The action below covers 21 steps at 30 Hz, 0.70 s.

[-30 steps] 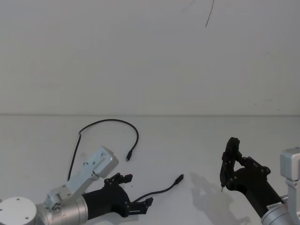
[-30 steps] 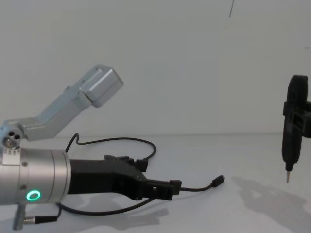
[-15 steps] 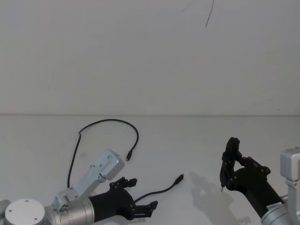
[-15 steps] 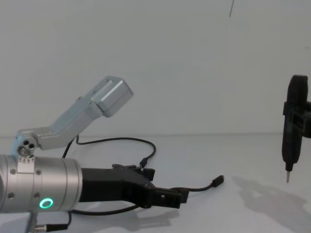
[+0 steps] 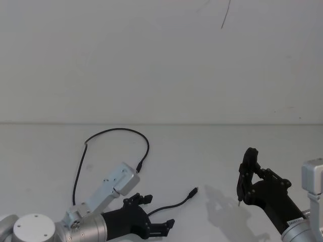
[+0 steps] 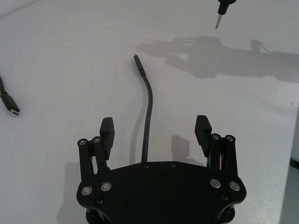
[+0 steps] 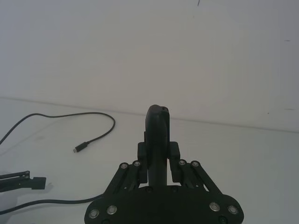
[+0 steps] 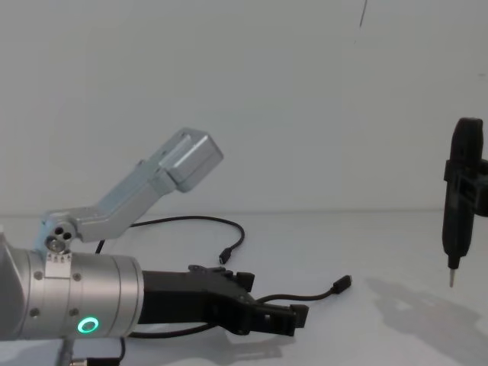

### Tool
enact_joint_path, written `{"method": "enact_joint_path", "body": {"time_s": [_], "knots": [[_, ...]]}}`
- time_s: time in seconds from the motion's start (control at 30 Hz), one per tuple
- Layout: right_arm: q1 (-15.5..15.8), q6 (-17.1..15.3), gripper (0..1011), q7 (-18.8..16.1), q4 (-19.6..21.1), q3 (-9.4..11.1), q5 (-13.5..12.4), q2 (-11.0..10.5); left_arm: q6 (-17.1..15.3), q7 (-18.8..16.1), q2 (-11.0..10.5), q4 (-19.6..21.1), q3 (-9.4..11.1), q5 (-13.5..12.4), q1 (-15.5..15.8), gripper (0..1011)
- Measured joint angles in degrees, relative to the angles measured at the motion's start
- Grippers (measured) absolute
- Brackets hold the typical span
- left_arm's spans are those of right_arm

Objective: Pick up the data cable with the one hand.

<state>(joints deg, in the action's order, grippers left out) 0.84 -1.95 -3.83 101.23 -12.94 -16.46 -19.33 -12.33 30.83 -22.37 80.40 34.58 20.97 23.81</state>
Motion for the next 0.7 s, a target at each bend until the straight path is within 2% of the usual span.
{"method": "enact_joint_path", "body": {"time_s": [0.3, 0.4, 0.5, 0.57, 0.67, 0.7], "knots": [[0.0, 0.0, 269, 0.0, 0.0, 0.0, 0.0, 0.0, -0.15, 0.15, 0.64, -1.11, 0.39, -0.25, 0.64, 993], [0.0, 0.0, 269, 0.0, 0.0, 0.0, 0.0, 0.0, -0.16, 0.16, 0.88, -1.61, 0.48, -0.44, 0.88, 933], [0.0, 0.0, 269, 0.0, 0.0, 0.0, 0.0, 0.0, -0.15, 0.19, 1.08, -2.05, 0.55, -0.6, 1.08, 827], [0.0, 0.0, 269, 0.0, 0.0, 0.0, 0.0, 0.0, -0.12, 0.2, 1.19, -2.28, 0.59, -0.69, 1.19, 816], [0.0, 0.0, 269, 0.0, 0.0, 0.0, 0.0, 0.0, -0.06, 0.21, 1.3, -2.54, 0.63, -0.77, 1.31, 696], [0.0, 0.0, 269, 0.0, 0.0, 0.0, 0.0, 0.0, -0.04, 0.22, 1.35, -2.64, 0.65, -0.81, 1.35, 684]]}}
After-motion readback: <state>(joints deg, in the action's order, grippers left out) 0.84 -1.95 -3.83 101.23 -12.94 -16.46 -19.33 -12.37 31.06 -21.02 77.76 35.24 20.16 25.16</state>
